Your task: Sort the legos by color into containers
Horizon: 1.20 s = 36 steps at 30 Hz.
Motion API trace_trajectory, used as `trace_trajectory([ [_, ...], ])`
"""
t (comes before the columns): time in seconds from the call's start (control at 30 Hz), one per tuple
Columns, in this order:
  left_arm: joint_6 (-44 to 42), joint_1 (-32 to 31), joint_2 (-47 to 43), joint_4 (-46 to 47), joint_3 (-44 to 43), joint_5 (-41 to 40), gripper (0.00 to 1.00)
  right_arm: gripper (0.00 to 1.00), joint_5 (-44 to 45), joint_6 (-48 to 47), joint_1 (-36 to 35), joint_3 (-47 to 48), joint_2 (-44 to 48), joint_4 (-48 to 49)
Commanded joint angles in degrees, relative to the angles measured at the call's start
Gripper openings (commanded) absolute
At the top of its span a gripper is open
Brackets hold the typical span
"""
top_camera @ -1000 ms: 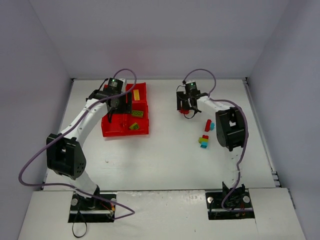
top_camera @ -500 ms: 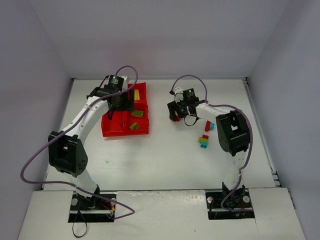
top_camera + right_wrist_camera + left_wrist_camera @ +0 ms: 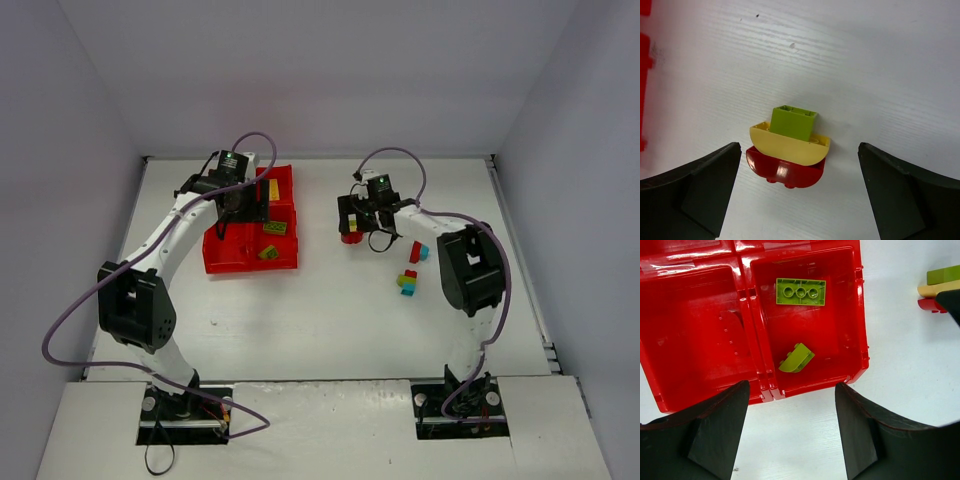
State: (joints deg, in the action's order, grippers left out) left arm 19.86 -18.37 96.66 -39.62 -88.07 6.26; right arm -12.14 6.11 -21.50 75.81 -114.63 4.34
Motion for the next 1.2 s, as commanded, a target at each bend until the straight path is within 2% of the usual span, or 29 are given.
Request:
trace_trajectory([
  [0.0,0.0,-0.1,-0.9,1.2,-2.8,0.6,0.63,1.00,7.4,10.1,-0.9,1.4,6.3,-0.5],
  [0.23,0.1,-0.1,-1.1,0.8,-2.8,0.4,0.63,1.00,14.3,15.6,-4.3,6.2,2.7,-7.1],
  [0.83,0.2,0.0,-2.1,0.3,-1.9,-0.3,0.63,1.00,18.4,18.6,-5.7,11.3,-5.5,-12.1],
  [0.93,0.4,-0.1,-2.1,0.3,-1.5,-0.4,0.63,0.98,19.0,19.1,-5.7,11.6,-6.5,-12.4],
  [1.13,0.5,-0.1,-1.9,0.2,-1.4,-0.2,0.63,0.87,19.9,20.7,-6.1,12.3,-7.1,-13.6],
  [1.17,0.5,-0.1,-1.9,0.3,-1.4,-0.3,0.63,0.81,20.0,20.9,-6.1,12.3,-7.1,-14.0],
])
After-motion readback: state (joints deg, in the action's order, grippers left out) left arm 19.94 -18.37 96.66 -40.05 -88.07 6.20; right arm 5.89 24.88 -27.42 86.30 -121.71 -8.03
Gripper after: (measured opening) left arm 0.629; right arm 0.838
